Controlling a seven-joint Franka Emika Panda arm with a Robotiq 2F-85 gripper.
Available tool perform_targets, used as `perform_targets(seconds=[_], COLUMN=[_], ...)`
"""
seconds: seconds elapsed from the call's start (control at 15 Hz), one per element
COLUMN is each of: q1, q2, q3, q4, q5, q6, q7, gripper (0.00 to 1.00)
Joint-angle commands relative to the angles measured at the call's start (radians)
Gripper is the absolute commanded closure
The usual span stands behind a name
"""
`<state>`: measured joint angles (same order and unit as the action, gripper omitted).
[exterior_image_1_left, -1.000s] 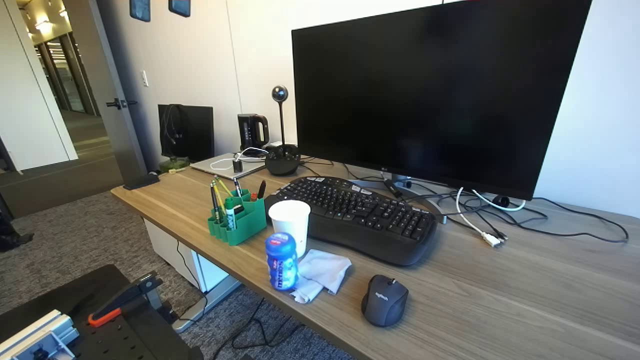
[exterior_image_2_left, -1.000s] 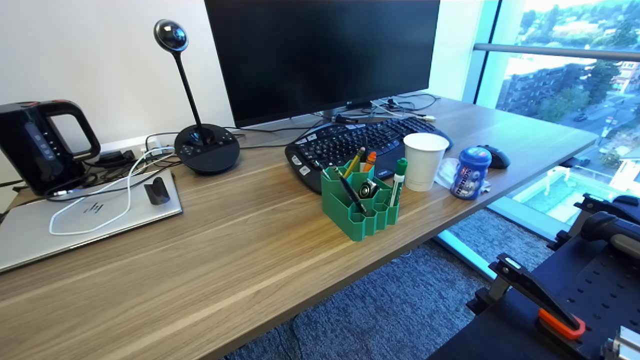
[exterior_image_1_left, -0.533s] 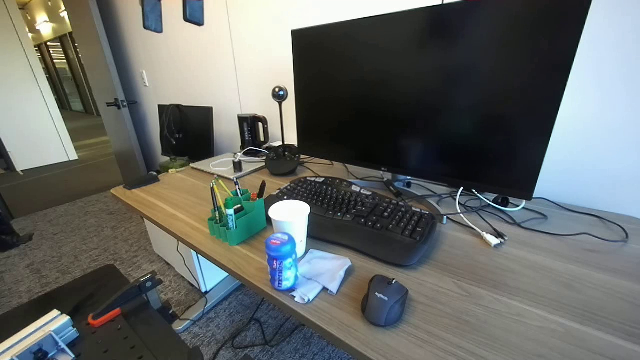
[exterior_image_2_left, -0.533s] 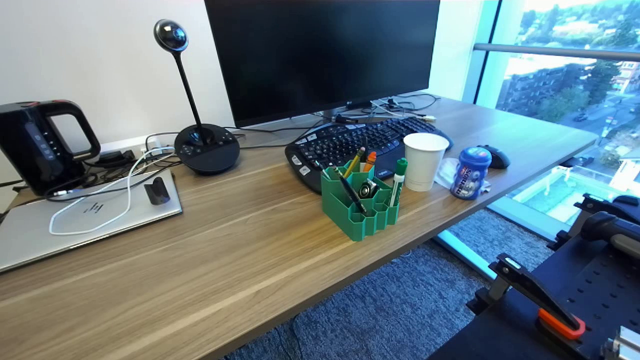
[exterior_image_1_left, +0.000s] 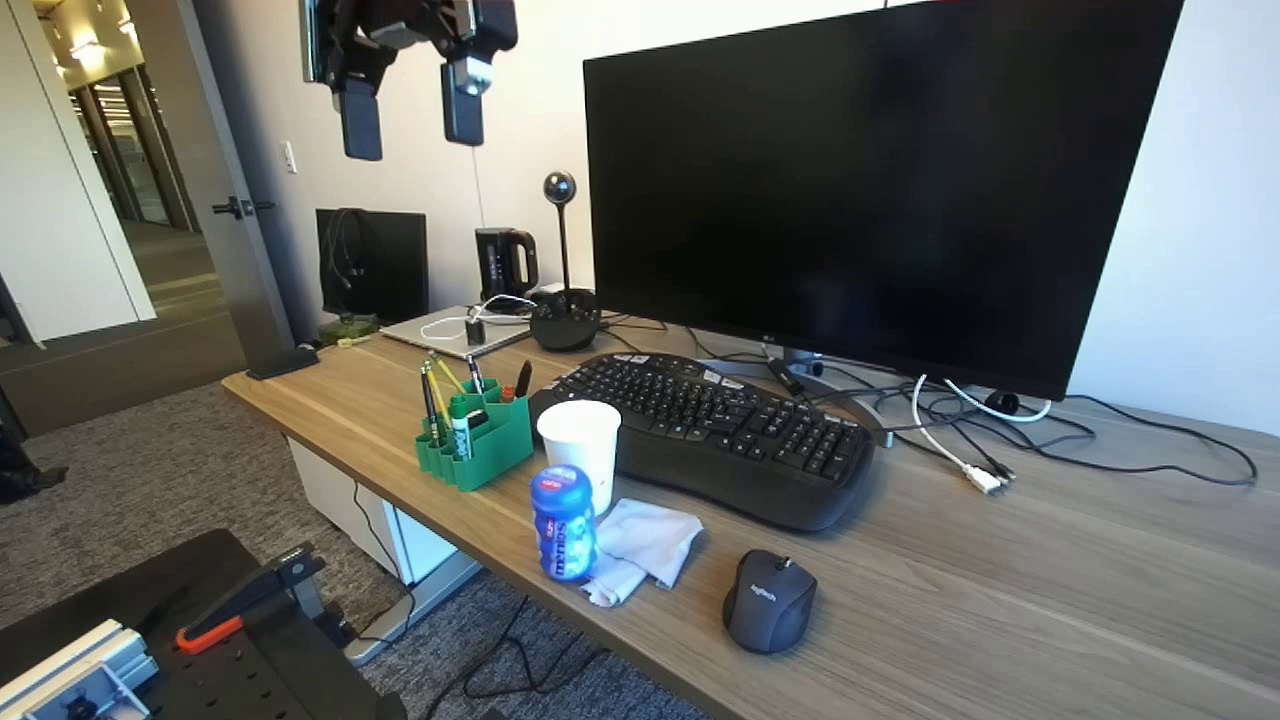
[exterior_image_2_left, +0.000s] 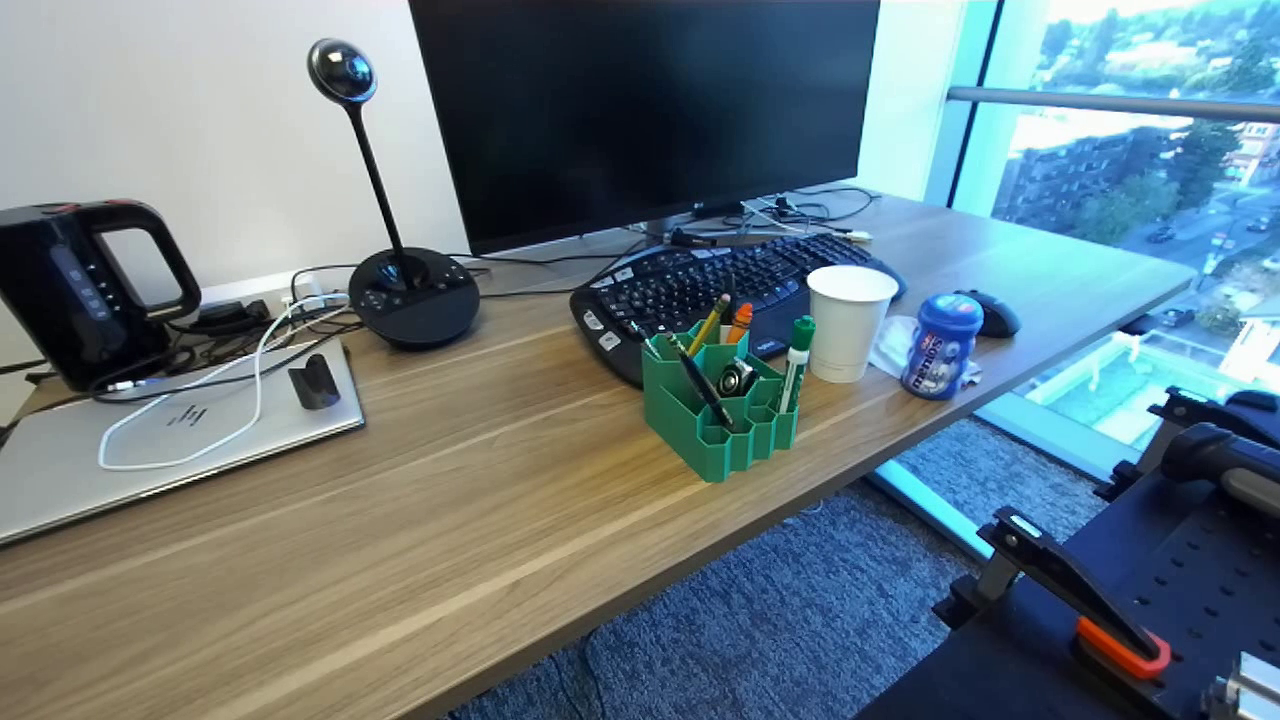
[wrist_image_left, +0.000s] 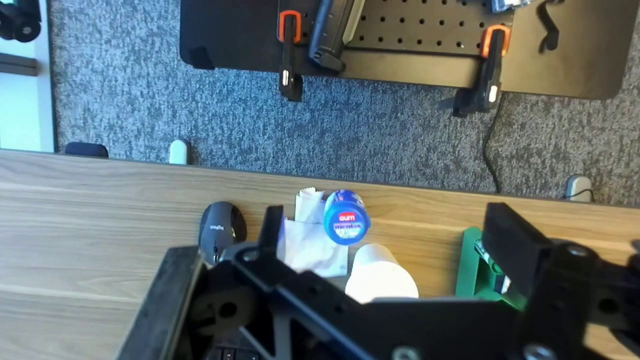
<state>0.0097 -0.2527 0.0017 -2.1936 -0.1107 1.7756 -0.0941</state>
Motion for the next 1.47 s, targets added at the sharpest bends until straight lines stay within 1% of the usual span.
perform_targets(seconds=[0.0,0.13,0.2,0.27,0.8,0.93,1.07,1.13,1.2,1.4], q1=[-0.018,-0.027,-0.030,-0.024,-0.025,-0.026,-0.033,-0.036,-0.038,-0.051], q2=[-0.009,-0.004,0.002,0.001,0.001,0.000,0.010,0.016,0.022,0.048], q3=[-0.038,-0.058,-0.066,-0.054,-0.052,-0.046,-0.043,-0.048,-0.051,-0.061], q4=[-0.044,-0.054,-0.045,-0.048,-0.056,-0.075,-0.098,-0.112,-0.126,-0.153], q5=[-0.024,-0.034,-0.034,-0.017,-0.019,-0.027,-0.037,-0.022,-0.020,-0.030], q6=[0.010,0.011,-0.026,-0.005,0.000,0.056,0.146,0.204,0.258,0.355], q7=[-0.109,-0.154,-0.179,-0.131,-0.124,-0.088,-0.030,-0.013,-0.001,0.001], gripper=[0.00,0.00,0.00,0.00,0.00,0.00,0.00,0.00,0.00,0.00])
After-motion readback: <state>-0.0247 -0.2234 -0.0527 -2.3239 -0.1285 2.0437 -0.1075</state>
